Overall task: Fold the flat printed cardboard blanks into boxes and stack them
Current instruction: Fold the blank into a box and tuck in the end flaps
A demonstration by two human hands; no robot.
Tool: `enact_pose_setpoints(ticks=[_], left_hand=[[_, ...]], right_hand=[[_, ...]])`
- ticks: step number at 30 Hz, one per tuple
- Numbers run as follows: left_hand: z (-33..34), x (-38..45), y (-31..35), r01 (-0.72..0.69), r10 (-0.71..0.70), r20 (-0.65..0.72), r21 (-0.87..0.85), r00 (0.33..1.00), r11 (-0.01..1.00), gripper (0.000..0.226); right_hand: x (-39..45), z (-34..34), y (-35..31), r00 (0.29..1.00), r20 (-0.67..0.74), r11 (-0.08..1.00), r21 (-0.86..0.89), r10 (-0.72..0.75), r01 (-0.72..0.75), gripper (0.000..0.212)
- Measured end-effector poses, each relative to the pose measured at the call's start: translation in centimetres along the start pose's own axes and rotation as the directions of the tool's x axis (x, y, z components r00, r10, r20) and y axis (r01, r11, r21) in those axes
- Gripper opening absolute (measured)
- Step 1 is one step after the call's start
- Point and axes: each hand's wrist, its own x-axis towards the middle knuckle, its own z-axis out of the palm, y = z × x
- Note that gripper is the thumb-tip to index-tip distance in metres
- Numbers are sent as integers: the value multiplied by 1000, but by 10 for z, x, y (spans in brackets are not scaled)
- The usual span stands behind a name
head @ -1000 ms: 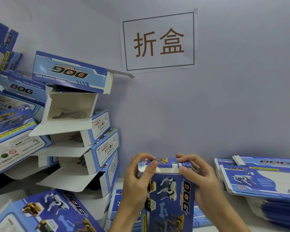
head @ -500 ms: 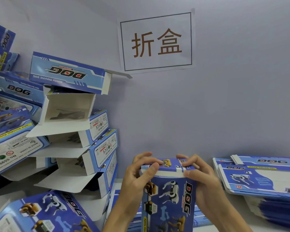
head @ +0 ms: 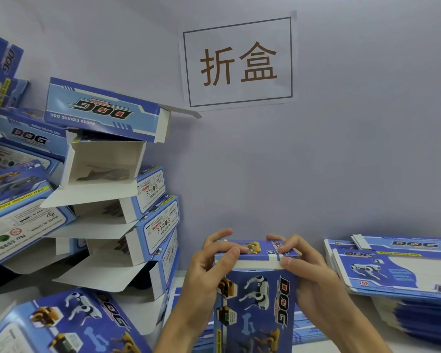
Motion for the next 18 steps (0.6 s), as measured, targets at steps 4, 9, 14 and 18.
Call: enact_pose_setpoints(ticks=[4,9,14,18], left_hand=[[-1,1,-4,5,-9,-48,-78,999,997,25],[-3,1,-5,24,-33,-58,-158,998,987,26],[-5,0,-3,25,-27,-12,-144,1000,989,41],[-5,0,0,17,-10,71,-105,997,994,50]], right_hand=[[3,1,2,1000,-14,999,-44,-20,20,9],[4,3,4,999,-14,997,-72,-43,41,9],[1,0,2,1000,5,999,-33,-10,10,12],[-3,-5,0,998,40,999,20,40,-41,26]])
